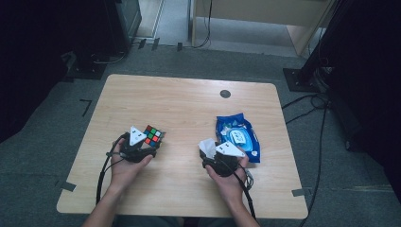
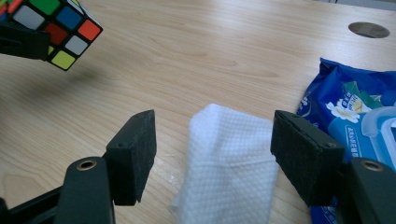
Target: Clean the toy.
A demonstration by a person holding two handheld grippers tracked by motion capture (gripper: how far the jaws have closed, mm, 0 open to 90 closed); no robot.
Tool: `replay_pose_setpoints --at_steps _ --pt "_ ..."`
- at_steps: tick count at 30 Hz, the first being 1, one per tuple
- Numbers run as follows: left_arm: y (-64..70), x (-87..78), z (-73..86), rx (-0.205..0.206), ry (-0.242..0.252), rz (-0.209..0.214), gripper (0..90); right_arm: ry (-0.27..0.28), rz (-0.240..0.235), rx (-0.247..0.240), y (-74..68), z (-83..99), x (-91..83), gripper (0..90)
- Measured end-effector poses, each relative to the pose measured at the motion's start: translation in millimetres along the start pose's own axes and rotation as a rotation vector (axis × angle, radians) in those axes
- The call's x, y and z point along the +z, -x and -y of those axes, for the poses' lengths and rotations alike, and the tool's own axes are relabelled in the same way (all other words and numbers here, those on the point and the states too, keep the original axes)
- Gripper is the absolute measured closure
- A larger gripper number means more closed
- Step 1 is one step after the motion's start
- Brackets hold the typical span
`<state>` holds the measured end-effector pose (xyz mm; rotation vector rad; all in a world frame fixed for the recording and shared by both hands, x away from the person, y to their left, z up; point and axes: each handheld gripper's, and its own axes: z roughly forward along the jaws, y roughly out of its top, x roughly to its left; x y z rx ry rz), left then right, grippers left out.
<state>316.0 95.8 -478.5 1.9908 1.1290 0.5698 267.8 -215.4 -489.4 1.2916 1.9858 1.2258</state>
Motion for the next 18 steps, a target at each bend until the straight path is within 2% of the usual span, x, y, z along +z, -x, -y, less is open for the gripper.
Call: replay_pose_setpoints --at_steps 3,7,8,9,11,14,18 --pt "-4.9 2.9 1.1 -0.039 -0.030 -0.019 34.2 0.017 -0.025 0.008 1.0 -0.7 -1.5 38.5" --pt "-2.9 7.4 1.2 -0.044 -0.060 -0.040 34.2 0.033 -0.027 0.025 2.1 -1.6 -3.8 37.9" --pt "-2.9 8.9 0.9 -0.052 -0.071 -0.043 34.2 0.035 -0.032 0.027 2.1 -1.8 -3.8 35.4" --pt "-3.1 10.0 0.7 -0.061 -0.079 -0.045 34.2 0.035 -0.013 0.023 1.1 -1.7 -3.0 24.3" --pt "-4.3 12.6 0.7 -0.075 -0.100 -0.051 34.2 0.010 0.037 0.016 -0.7 -1.3 -1.4 16.0" --pt "-4.7 16.5 1.4 -0.080 -0.135 -0.059 34.2 -0.008 0.062 0.004 -2.4 0.9 0.1 15.9" --pt "-4.3 19.3 1.1 -0.086 -0.152 -0.066 34.1 -0.008 0.089 -0.011 -6.3 0.9 -0.7 15.8"
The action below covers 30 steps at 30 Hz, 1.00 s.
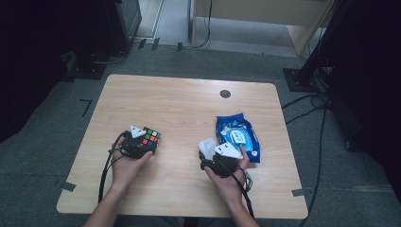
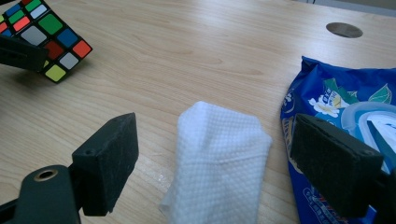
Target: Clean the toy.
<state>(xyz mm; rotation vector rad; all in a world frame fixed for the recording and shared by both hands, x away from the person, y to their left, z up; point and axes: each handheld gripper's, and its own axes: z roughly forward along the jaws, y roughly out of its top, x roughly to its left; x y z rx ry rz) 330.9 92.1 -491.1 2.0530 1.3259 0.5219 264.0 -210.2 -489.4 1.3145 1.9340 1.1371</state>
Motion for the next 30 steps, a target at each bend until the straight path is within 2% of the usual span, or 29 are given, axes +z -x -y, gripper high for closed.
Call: replay_pose_setpoints --at_steps 2,5,6,9,12,15,23,27,28,30 --pt "0.4 0.6 -1.0 0.000 -0.004 0.005 34.0 0.001 0.008 -0.004 -1.1 0.2 -0.5 15.9" --pt "4.4 3.6 -1.1 0.010 -0.007 -0.011 33.2 -0.002 0.012 -0.005 -1.3 0.7 -0.5 16.0" --pt "6.9 5.3 -0.7 0.013 -0.011 -0.007 30.4 -0.002 0.013 -0.004 -1.2 0.8 -0.4 16.1" --pt "14.2 8.8 0.9 0.040 -0.018 -0.043 25.7 -0.001 0.015 0.000 -1.0 0.8 -0.4 16.2" --pt "19.4 12.5 3.3 0.047 -0.036 -0.071 24.5 0.001 0.017 0.000 -1.5 0.8 -0.6 16.4" --pt "22.1 17.0 5.9 0.037 -0.044 -0.094 26.8 0.001 0.019 0.000 -1.7 1.1 -0.2 16.9" --pt "23.6 20.1 5.9 -0.045 -0.024 -0.065 34.2 0.002 0.018 0.004 -0.5 1.8 0.1 17.7" --pt "26.1 21.1 5.6 -0.048 -0.020 -0.068 34.0 0.004 0.019 0.006 -0.3 1.5 -0.2 17.7" --pt "26.4 21.8 5.4 -0.046 -0.023 -0.057 32.1 0.004 0.019 0.006 -0.3 1.5 -0.1 17.7" --pt "27.4 21.7 5.3 -0.045 -0.027 -0.046 15.3 0.004 0.019 0.006 -0.3 1.7 0.0 17.6"
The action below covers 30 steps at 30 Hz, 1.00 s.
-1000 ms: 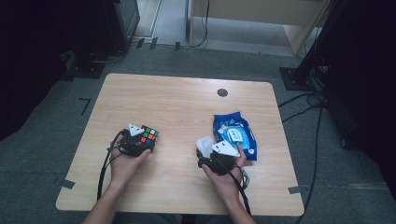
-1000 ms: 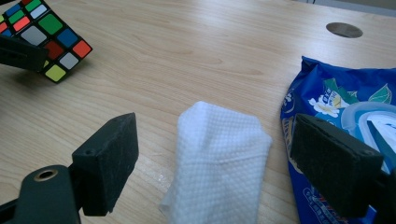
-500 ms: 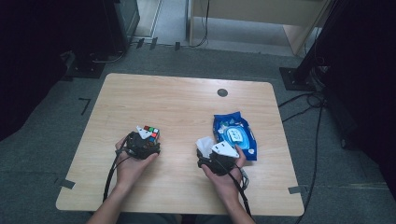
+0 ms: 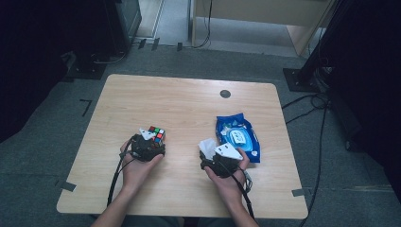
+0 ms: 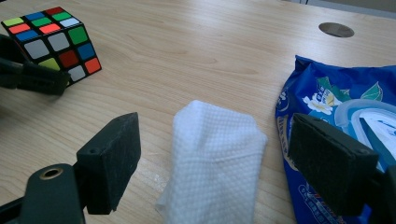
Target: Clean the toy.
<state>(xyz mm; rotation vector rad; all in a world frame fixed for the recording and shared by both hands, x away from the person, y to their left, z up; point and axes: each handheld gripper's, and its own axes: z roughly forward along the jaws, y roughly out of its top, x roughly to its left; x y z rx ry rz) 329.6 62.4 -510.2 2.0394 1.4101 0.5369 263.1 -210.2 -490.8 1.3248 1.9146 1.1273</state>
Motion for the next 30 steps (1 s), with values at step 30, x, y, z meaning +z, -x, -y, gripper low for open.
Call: replay_pose_setpoints --at_steps 30 --pt "-66.1 -80.8 37.1 -0.041 0.210 0.129 0.0 -0.004 -0.057 -0.011 16.5 -9.5 -29.8 0.0"
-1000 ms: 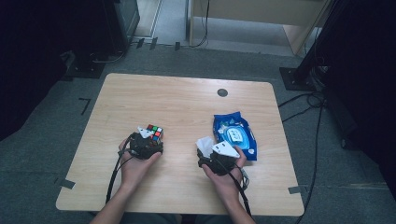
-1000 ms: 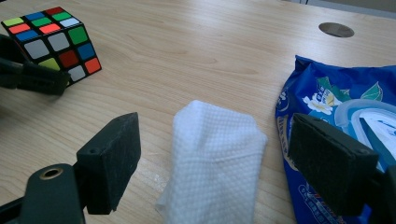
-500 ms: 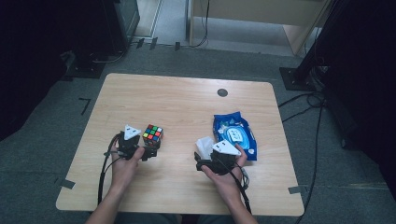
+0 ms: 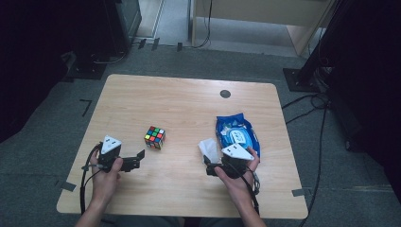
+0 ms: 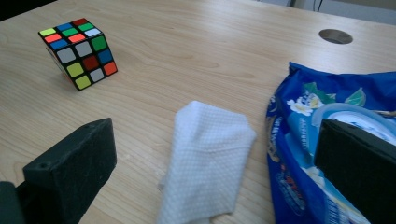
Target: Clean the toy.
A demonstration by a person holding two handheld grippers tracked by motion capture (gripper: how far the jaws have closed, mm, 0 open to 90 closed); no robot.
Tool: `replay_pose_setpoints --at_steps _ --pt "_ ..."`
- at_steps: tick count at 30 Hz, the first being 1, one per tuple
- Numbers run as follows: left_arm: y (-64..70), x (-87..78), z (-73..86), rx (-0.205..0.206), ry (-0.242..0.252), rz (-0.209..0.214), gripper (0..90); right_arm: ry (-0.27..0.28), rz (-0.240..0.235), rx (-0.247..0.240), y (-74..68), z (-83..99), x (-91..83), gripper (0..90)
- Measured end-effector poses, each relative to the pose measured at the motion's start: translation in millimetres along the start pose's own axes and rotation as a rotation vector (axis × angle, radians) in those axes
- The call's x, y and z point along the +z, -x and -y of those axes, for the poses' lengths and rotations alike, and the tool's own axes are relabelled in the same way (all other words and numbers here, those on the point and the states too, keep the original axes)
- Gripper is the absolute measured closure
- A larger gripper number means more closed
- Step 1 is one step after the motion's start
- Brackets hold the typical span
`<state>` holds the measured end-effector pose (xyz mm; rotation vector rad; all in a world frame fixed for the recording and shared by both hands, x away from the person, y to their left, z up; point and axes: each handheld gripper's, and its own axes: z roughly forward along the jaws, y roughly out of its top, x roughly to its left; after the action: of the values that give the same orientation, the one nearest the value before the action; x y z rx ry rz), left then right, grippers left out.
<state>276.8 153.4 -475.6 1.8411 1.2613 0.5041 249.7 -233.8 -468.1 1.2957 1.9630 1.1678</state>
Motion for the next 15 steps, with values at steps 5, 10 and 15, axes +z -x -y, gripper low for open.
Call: replay_pose_setpoints --at_steps 5,10,15 --pt "-15.3 -8.7 15.8 -0.010 -0.027 -0.025 0.0 0.002 0.019 0.001 10.2 2.3 -12.0 0.0" --pt "-27.4 -15.0 29.7 -0.025 -0.044 -0.049 0.0 -0.004 0.046 -0.005 24.9 9.9 -26.0 0.0" --pt "-33.4 -19.7 40.0 -0.016 -0.071 -0.063 0.0 -0.012 0.066 0.015 41.8 22.5 -39.9 0.0"
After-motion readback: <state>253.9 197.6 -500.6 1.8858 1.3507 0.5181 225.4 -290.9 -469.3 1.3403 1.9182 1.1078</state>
